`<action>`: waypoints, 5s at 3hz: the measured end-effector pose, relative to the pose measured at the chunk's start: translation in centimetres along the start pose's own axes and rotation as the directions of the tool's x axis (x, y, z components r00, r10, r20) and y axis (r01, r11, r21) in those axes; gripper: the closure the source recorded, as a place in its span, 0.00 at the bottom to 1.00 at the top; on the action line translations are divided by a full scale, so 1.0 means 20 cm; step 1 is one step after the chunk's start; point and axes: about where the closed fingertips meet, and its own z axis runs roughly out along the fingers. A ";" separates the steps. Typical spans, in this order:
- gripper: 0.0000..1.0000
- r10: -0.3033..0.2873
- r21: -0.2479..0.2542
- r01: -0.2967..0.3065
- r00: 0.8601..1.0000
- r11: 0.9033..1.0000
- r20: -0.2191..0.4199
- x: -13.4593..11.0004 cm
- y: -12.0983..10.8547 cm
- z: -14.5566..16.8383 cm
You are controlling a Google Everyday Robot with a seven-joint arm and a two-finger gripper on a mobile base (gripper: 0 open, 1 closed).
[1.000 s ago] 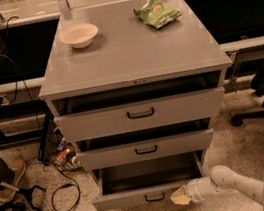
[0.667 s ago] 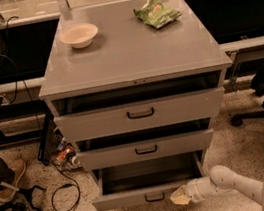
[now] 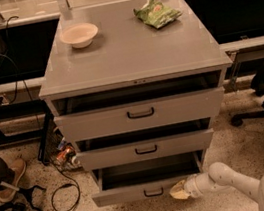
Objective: Close bottom drawer
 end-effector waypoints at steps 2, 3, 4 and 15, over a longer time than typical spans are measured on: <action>1.00 -0.074 0.036 0.073 0.997 0.997 0.026 -0.06 -0.11 0.02; 1.00 -0.146 0.066 0.142 0.988 0.988 0.055 -0.14 -0.23 0.04; 1.00 -0.199 0.096 0.192 0.977 0.977 0.076 -0.20 -0.30 0.04; 0.23 -0.310 0.169 0.289 0.944 0.942 0.114 -0.33 -0.39 0.03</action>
Offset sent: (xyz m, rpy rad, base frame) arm 0.1328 -0.0028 0.0176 0.0073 -0.4166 0.0647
